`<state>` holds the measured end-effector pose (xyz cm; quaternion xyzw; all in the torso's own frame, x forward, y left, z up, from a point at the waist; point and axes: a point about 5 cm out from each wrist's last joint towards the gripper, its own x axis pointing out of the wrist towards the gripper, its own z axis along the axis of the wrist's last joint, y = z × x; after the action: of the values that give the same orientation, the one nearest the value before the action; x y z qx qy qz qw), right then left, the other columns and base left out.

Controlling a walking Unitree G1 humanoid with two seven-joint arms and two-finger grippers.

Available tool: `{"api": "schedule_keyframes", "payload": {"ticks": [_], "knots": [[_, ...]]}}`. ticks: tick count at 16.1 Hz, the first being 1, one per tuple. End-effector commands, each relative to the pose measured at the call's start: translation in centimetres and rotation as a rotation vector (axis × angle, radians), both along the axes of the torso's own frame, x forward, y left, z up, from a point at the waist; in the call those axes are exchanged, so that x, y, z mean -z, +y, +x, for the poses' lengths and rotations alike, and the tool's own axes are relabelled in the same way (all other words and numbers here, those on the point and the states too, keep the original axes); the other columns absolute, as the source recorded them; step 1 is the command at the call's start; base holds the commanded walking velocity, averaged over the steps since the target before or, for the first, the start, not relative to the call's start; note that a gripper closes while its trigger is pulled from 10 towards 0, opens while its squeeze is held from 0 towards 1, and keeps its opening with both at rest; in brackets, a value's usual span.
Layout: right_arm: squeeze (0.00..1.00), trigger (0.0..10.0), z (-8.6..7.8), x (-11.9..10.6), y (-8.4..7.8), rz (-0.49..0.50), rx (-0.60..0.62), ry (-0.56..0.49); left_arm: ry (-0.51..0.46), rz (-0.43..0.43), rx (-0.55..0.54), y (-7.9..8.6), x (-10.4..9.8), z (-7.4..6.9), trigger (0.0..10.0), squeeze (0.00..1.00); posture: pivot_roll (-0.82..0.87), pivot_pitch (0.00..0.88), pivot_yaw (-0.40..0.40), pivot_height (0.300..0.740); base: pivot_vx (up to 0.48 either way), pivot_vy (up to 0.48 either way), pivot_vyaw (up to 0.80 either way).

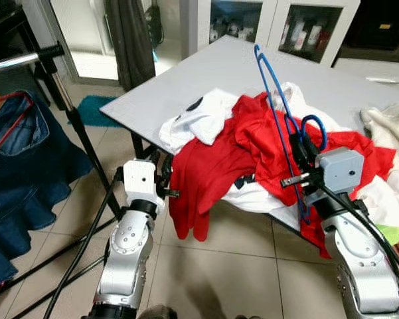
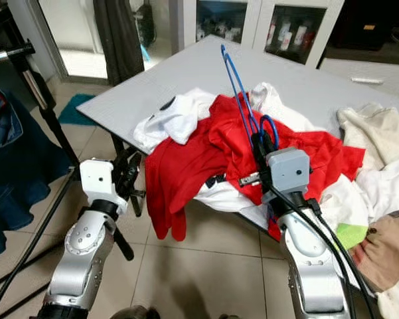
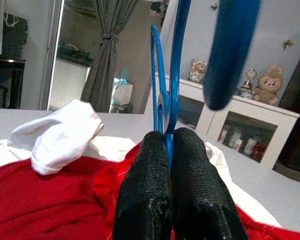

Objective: Hang hanger

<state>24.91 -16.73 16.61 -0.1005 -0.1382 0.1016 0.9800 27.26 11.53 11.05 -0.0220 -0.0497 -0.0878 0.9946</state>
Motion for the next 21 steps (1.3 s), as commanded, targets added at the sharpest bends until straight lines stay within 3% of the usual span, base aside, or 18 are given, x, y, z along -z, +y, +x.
{"api": "schedule_keyframes", "payload": {"ticks": [1, 8, 21], "knots": [[0.00, 10.0, 0.22, -0.38, -0.20, -0.005, 0.004, -0.019, 0.000, 0.009, 0.006, -0.35, -0.20, 0.25, 10.0, 0.00, 0.07, 0.025, 0.018, 0.740, 0.352, 0.000, 0.00], [0.00, 10.0, 0.32, -0.42, -0.17, -0.008, 0.003, -0.021, 0.003, 0.005, 0.009, -0.53, -0.16, 0.29, 10.0, 0.00, 0.07, 0.025, 0.016, 0.740, 0.338, 0.000, 0.00], [0.00, 10.0, 0.82, -0.66, -0.30, -0.009, 0.008, -0.031, 0.008, 0.002, 0.020, -1.03, -0.16, 0.91, 10.0, 0.00, 0.06, 0.010, 0.012, 0.740, 0.000, 0.000, 0.00]]}}
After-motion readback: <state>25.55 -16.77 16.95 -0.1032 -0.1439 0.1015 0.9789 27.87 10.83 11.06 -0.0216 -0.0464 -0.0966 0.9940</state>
